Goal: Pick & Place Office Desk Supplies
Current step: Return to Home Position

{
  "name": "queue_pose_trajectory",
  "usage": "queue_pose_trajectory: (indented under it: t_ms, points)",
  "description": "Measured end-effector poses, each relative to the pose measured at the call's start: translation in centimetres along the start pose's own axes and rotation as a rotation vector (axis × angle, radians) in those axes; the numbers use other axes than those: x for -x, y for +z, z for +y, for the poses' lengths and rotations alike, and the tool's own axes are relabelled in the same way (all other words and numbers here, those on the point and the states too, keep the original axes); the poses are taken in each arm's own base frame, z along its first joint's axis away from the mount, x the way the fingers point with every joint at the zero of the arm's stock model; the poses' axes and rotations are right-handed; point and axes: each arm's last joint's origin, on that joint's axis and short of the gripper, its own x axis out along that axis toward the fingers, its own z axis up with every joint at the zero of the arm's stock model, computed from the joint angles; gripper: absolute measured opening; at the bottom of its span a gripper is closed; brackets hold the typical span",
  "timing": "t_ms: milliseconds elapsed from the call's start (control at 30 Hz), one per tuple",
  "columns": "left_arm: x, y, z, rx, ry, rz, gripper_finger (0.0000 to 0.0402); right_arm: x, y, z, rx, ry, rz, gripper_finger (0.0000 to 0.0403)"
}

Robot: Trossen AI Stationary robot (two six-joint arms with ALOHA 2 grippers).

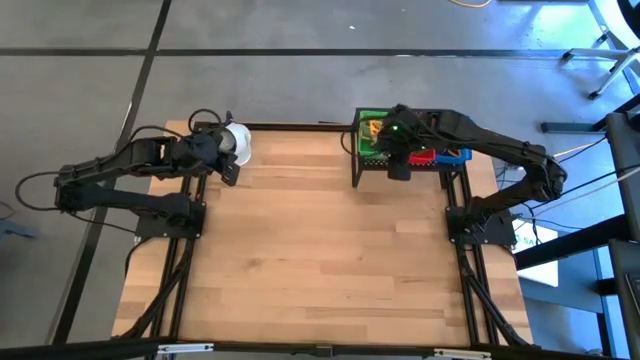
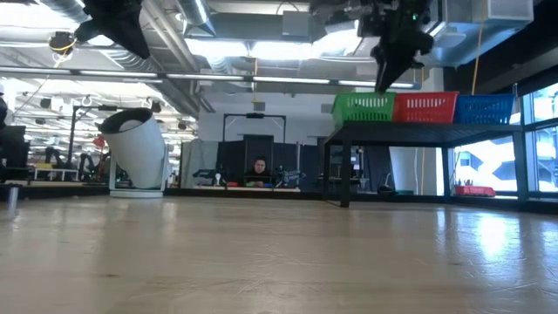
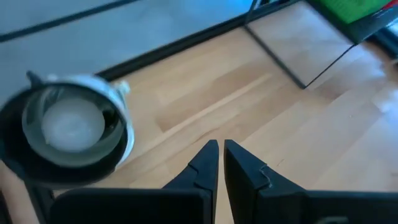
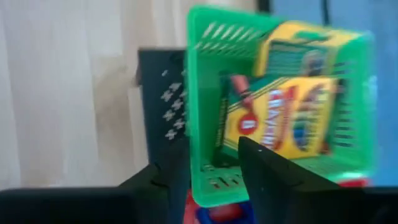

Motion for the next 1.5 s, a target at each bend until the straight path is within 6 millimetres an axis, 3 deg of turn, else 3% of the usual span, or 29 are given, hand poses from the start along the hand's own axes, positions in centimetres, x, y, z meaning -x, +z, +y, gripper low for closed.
queue_pose_trajectory:
  t_ms: [200,367,500,700,867,1167,1500]
  points:
    - [2.9,1.9,0.0,-0.082,-0.096,-0.075,0.0017,4.4,0.2,-0.3,-0.171,-0.034,-0.090,0.0147]
    - [4.8,3.0,0.0,-0.106,-0.172,-0.117,0.0017,9.0,-0.8,0.2,-0.367,-0.030,-0.248,0.0135]
    - [5.2,3.2,0.1,-0.128,-0.174,-0.131,0.0017,11.8,-2.7,0.8,-0.533,-0.079,-0.331,0.0125]
    - [5.0,2.8,0.2,-0.119,-0.180,-0.101,0.0017,14.1,-5.0,2.1,-0.711,0.056,-0.397,0.0116]
    - [4.7,1.4,0.9,-0.146,-0.251,-0.137,0.0017,12.9,-6.6,4.8,-0.620,0.107,-0.442,0.0117]
    - [3.1,-2.9,2.2,-0.194,-0.590,-0.372,0.0017,6.8,-8.7,9.3,-0.617,0.260,-0.713,0.0117]
    - [-3.4,-8.1,2.4,-0.249,-0.651,-0.593,0.0017,1.3,-10.8,12.3,-0.629,0.368,-0.916,0.0115]
